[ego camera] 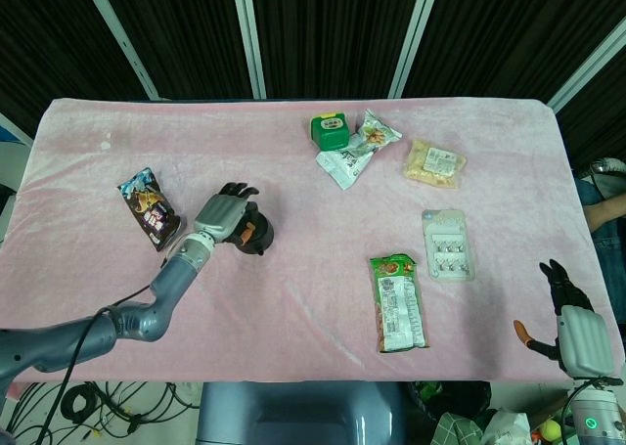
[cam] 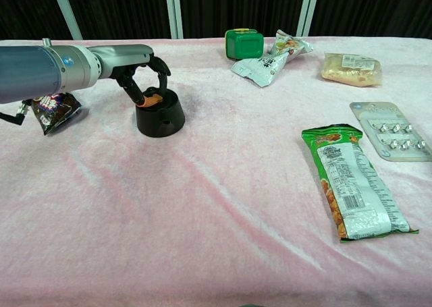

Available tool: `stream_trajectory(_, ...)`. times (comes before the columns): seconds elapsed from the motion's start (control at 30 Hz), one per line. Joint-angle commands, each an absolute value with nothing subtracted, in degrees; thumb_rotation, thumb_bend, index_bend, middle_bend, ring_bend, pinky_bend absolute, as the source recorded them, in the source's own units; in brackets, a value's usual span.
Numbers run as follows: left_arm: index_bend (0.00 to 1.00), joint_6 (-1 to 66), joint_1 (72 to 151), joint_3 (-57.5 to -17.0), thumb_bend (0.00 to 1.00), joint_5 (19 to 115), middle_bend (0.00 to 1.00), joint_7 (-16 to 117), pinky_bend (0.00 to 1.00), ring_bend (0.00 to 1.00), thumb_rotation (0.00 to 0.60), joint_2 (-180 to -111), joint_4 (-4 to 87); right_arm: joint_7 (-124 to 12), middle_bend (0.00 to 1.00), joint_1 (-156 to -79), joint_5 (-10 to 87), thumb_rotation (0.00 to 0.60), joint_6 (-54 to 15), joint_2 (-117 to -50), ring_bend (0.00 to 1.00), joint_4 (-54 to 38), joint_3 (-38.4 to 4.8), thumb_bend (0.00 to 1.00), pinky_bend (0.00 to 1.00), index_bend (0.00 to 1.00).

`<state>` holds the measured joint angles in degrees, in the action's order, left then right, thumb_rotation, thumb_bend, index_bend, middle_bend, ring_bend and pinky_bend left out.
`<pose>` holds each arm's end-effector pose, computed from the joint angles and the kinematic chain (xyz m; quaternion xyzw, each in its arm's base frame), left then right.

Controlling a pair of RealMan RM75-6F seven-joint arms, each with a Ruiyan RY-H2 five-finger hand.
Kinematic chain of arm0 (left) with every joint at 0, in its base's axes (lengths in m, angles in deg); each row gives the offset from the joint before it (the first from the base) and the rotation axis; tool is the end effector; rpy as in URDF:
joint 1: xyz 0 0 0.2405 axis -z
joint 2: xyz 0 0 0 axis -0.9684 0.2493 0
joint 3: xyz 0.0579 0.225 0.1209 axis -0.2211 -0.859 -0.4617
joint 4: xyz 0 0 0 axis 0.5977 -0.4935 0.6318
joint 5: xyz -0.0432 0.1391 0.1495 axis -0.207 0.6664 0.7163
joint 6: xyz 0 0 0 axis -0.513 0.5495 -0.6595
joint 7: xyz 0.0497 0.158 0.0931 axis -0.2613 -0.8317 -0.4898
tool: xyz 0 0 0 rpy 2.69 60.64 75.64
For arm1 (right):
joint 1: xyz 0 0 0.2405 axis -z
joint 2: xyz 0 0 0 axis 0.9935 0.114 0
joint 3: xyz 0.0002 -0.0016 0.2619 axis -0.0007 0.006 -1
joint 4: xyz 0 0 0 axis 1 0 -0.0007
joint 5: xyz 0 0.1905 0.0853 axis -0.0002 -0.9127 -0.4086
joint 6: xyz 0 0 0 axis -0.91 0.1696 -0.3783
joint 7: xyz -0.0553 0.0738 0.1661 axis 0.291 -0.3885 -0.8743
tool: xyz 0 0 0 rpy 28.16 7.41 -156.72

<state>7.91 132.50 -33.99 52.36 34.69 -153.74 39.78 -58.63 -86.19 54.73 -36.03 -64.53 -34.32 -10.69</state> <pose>-0.1234 0.4587 -0.0535 -0.7448 -0.4384 -0.3106 0.3957 -0.3165 -0.2166 0.1452 0.5186 -0.5034 0.4057 0.5595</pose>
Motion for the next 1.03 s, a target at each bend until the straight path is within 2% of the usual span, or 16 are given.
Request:
stream_trajectory(0.03,0.00,8.38,132.04,-32.68,0.39,52.30,0.08,36.64,0.00,0.00,0.600,-152.65,41.75,-58.55,0.03,-86.22,54.65,0.600,-35.95,-64.52,0.14,-34.35,-10.70,0.21,0.16,0.05)
stream_trajectory(0.3,0.01,13.79,128.61,-29.07,0.38,59.81,0.07,44.10,0.00,0.00,0.600,-146.53,50.71,-58.43,0.03,-86.21,54.40,0.600,-35.99,-64.54,0.14,-34.28,-10.80,0.21,0.16,0.05)
stream_trajectory(0.43,0.07,20.31,123.55,-30.24,0.38,66.09,0.09,45.90,0.00,0.00,0.600,-140.05,58.55,-58.58,0.03,-86.10,54.10,0.600,-36.10,-64.49,0.14,-34.30,-10.91,0.21,0.16,0.05)
stream_trajectory(0.5,0.10,23.50,120.54,-32.31,0.38,68.66,0.09,44.83,0.00,0.00,0.600,-136.42,62.04,-58.52,0.03,-86.06,53.94,0.600,-36.19,-64.51,0.14,-34.31,-11.00,0.21,0.16,0.05)
stream_trajectory(0.6,0.14,32.36,111.84,-38.73,0.38,73.60,0.09,40.80,0.00,0.00,0.600,-127.10,71.24,-58.17,0.03,-86.06,53.73,0.600,-36.37,-64.53,0.14,-34.35,-11.19,0.21,0.16,0.05)
stream_trajectory(0.73,0.18,40.61,101.68,-46.68,0.38,78.13,0.09,39.56,0.00,0.00,0.600,-117.48,79.20,-57.77,0.03,-85.85,54.04,0.600,-37.00,-64.58,0.14,-34.37,-11.18,0.21,0.16,0.05)
stream_trajectory(0.9,0.20,47.37,93.11,-52.93,0.38,87.21,0.09,47.01,0.00,0.00,0.600,-112.36,78.22,-57.16,0.03,-85.71,54.78,0.600,-37.50,-64.78,0.14,-34.20,-10.94,0.21,0.16,0.05)
stream_trajectory(1.03,0.22,52.58,89.06,-54.00,0.38,92.47,0.09,54.06,0.00,0.00,0.600,-112.37,72.05,-57.05,0.03,-85.66,55.08,0.600,-37.68,-64.96,0.14,-34.27,-10.85,0.21,0.16,0.05)
